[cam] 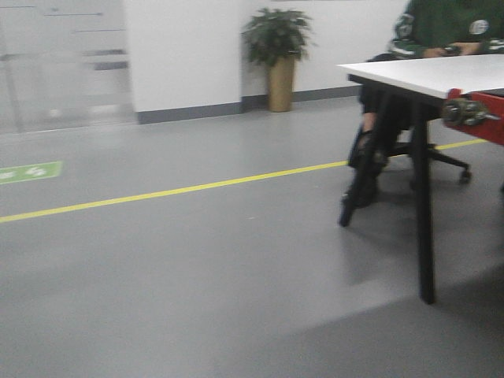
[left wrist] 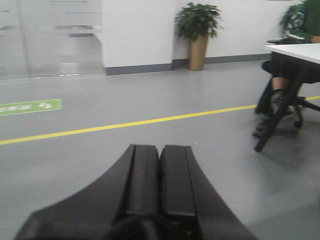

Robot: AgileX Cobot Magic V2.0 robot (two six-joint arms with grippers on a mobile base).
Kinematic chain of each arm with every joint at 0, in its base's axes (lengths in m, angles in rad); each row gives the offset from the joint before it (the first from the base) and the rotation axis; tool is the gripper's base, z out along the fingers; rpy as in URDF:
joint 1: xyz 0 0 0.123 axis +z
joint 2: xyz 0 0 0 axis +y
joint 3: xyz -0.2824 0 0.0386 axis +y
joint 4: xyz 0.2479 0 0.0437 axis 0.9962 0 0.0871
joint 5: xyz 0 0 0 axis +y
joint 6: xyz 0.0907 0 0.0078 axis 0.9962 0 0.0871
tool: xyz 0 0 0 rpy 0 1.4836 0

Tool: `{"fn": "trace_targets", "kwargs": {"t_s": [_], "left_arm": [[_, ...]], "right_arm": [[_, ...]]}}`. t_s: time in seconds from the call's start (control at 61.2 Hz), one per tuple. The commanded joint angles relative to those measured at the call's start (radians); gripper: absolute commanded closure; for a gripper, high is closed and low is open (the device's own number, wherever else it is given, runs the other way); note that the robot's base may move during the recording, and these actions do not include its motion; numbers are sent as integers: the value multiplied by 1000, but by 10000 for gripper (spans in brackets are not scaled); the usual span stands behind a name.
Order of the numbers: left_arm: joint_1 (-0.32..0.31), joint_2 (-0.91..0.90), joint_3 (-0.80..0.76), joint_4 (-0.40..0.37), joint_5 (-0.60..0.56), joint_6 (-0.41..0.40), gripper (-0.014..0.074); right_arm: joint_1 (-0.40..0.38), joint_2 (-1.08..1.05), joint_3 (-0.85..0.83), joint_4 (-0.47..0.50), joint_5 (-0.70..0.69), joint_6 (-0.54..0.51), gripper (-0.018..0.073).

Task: Grab orange capacitor from left shelf to right conveyor
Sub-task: 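Drive the base to the conveyor table, holding the cylinder in the right gripper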

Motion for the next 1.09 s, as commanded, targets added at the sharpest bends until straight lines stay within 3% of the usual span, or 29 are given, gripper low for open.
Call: {"fn": "trace_targets", "kwargs": {"t_s": [0.0,1.078], "left_arm": [[0,-9,22,-1,-88,0,722],[0,-9,22,-1,-88,0,722]], "right_arm": [[1,12,-29,1,-88,-8,506],[1,12,-29,1,-88,-8,506]]}}
